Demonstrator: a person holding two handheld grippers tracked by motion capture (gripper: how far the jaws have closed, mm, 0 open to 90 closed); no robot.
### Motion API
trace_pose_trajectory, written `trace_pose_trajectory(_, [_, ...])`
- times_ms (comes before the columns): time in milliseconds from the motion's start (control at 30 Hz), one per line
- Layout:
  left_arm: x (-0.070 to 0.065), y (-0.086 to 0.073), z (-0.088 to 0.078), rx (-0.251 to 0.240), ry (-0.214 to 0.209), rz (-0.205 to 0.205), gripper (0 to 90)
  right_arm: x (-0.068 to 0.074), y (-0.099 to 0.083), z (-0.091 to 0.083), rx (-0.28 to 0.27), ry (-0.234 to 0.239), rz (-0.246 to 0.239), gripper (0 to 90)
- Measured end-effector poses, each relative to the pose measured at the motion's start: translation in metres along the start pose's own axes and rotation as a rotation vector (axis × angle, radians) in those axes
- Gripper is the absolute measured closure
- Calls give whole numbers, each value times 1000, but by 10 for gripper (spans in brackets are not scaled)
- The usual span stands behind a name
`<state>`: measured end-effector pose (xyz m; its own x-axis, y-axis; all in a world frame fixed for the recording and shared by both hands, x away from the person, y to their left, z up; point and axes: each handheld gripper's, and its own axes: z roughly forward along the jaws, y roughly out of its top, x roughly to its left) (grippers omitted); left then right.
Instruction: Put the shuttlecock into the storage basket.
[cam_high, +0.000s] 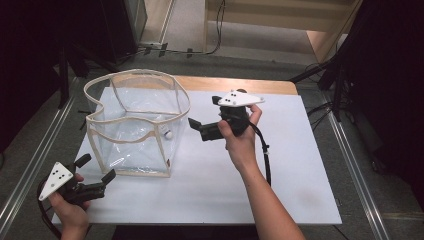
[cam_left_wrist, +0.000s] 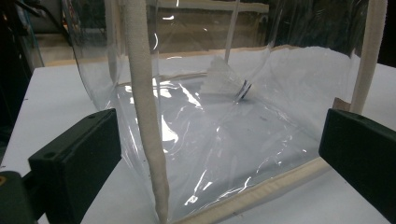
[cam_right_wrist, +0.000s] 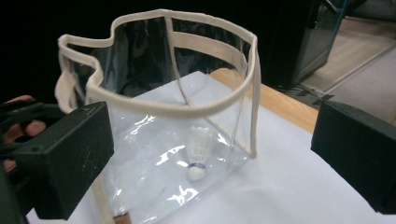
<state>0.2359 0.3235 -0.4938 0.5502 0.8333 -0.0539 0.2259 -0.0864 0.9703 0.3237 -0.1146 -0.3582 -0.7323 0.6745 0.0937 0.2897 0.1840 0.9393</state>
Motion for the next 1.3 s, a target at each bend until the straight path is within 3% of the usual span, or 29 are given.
trace_pose_trajectory(333, [-1,0,1,3,2,4,0,-7,-40,-28,-20,-7,9,0])
trace_pose_trajectory(833, [-2,0,2,11,10,16,0,-17,-68,-55,-26,-55,13,0])
trace_pose_trajectory(1300, [-3,0,2,14,15,21,0,-30,-104,-83,-12,-101,58,0])
